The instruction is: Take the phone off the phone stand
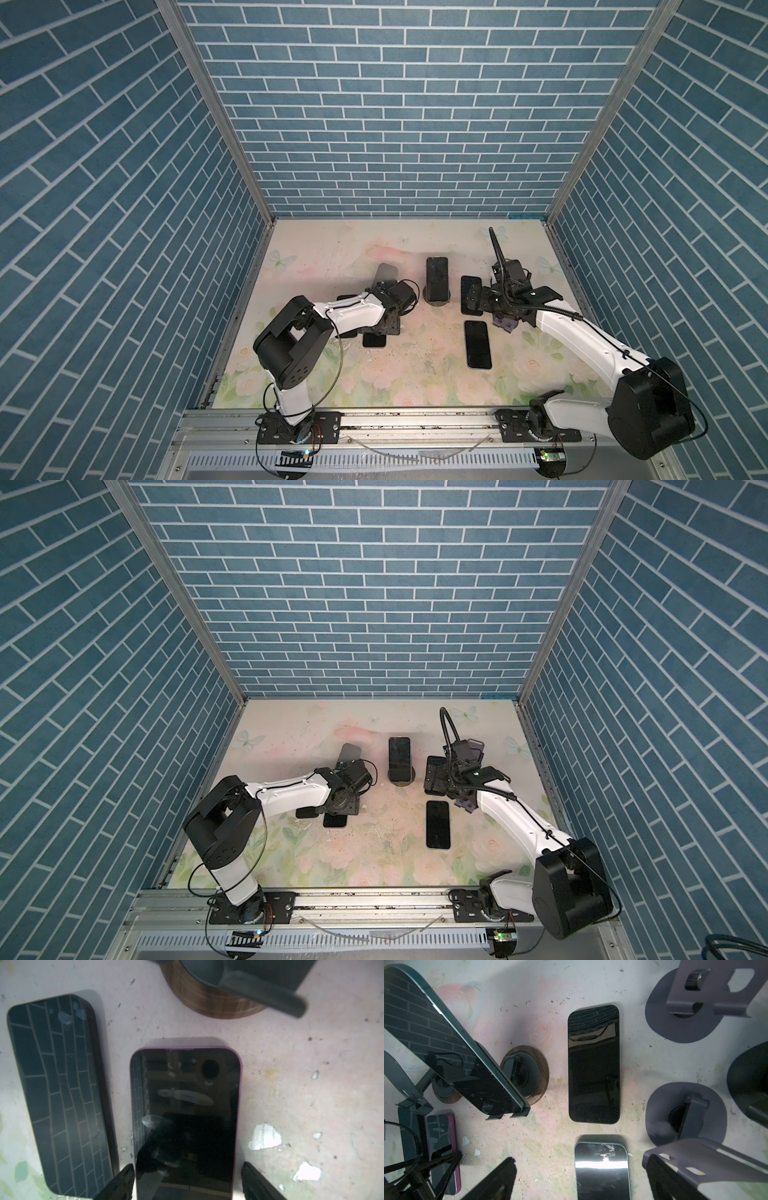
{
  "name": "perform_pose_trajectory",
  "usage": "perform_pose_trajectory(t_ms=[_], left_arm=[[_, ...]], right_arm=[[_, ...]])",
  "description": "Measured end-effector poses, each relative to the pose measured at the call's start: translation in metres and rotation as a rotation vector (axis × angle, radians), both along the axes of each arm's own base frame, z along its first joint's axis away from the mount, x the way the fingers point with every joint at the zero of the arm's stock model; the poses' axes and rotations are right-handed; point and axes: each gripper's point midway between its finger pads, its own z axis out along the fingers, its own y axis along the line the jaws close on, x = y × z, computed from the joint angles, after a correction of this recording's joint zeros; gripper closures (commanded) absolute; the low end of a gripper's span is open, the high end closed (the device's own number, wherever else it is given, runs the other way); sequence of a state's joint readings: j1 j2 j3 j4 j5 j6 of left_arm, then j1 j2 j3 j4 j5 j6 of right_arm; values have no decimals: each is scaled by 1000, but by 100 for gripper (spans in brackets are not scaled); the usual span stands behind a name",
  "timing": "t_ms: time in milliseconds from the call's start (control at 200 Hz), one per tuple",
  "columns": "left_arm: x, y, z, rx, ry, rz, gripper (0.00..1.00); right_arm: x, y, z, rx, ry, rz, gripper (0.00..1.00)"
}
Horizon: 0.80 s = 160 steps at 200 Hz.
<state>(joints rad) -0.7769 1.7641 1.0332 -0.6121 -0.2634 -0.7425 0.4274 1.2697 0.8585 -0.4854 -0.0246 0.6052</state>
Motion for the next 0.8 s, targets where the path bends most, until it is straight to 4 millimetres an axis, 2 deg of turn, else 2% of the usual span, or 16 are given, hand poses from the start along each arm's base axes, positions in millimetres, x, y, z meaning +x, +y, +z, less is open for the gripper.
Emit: perform_pose_trajectory(t_ms=[620,800], left_arm=[[-3,4,2,-35,-58,-55,16],[-5,6,15,-52,-81,-84,15]], right_arm=[[-3,8,-2,-5,21,28,2],[-1,16,2,-6,17,44,1]])
